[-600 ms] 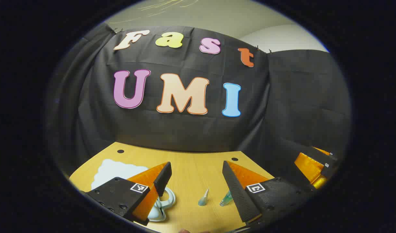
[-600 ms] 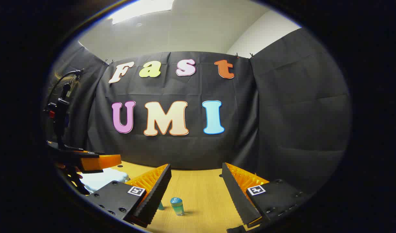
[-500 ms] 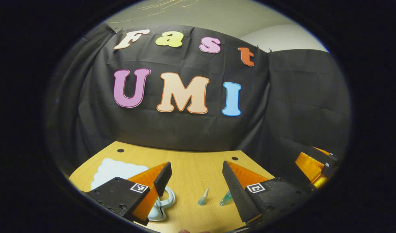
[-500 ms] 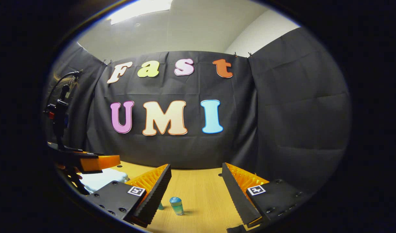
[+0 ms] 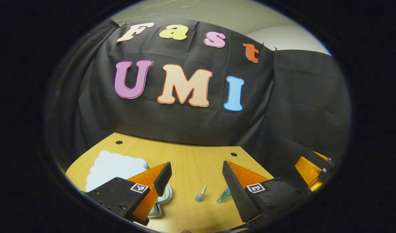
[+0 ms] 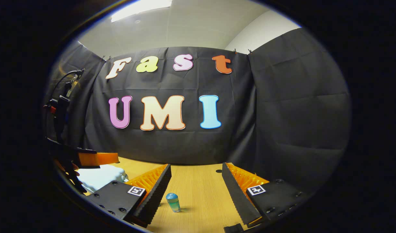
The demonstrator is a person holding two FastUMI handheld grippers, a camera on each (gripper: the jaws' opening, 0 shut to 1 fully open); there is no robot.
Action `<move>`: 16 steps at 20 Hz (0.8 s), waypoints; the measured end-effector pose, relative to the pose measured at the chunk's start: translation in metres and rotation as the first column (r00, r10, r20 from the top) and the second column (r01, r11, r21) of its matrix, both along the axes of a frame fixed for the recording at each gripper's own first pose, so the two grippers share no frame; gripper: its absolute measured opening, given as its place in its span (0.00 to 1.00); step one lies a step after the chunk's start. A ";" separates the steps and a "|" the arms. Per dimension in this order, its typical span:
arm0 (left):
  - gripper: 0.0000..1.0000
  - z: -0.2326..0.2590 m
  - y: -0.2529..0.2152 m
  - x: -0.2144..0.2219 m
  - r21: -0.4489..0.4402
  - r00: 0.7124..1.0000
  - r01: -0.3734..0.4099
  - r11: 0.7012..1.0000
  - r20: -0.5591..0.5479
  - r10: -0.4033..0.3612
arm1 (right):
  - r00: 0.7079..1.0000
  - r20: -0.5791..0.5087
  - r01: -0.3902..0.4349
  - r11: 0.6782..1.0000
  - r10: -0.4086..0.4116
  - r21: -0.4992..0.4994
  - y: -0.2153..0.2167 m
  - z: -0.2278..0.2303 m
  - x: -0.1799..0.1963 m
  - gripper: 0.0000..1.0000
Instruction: First open the suitcase, pack the skin care products into it, and then close the suitcase.
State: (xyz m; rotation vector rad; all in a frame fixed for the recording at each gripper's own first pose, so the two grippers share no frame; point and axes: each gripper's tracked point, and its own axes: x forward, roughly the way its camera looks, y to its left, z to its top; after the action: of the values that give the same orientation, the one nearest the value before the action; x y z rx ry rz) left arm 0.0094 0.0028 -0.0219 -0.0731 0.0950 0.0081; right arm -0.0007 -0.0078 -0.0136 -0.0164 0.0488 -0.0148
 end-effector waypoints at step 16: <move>0.93 -0.117 0.061 0.072 -0.080 0.857 -0.154 0.985 -0.507 0.093 | 0.996 -0.073 0.051 0.997 -0.047 0.061 -0.031 -0.029 0.005 0.98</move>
State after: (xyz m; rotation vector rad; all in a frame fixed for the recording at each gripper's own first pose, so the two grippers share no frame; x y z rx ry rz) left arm 0.0810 0.0639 -0.1385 -0.1951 0.6165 0.1526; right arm 0.0045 -0.0385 -0.0428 0.0476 0.1216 -0.0617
